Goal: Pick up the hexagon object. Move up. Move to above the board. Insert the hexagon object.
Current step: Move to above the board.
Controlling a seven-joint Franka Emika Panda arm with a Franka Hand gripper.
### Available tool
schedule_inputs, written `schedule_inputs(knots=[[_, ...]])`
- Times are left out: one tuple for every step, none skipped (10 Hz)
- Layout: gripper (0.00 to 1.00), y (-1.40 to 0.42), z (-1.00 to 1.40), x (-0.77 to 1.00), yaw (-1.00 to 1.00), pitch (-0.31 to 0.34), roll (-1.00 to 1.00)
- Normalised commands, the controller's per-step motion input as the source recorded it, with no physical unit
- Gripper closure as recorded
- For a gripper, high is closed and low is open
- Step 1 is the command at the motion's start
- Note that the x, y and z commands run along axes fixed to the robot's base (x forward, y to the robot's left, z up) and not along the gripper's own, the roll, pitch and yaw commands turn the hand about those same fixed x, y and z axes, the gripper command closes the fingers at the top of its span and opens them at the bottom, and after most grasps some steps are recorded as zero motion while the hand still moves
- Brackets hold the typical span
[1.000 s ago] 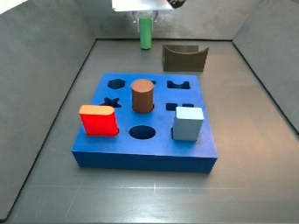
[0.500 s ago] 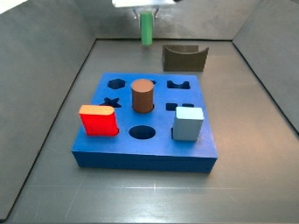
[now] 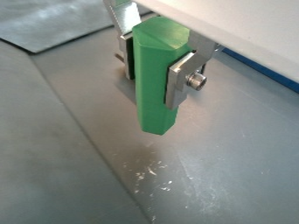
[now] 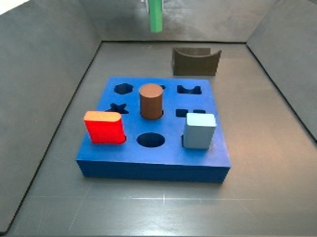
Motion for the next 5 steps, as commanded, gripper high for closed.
schedule_inputs(knots=[[1.00, 0.18, 1.00, -0.08, 0.21, 0.032, 0.12], [1.00, 0.15, 1.00, -0.07, 0.14, 0.062, 0.12], [1.00, 0.14, 1.00, -0.07, 0.10, 0.083, 0.13], [1.00, 0.11, 1.00, -0.06, 0.07, 0.106, 0.13], [1.00, 0.10, 1.00, -0.06, 0.06, 0.117, 0.12]])
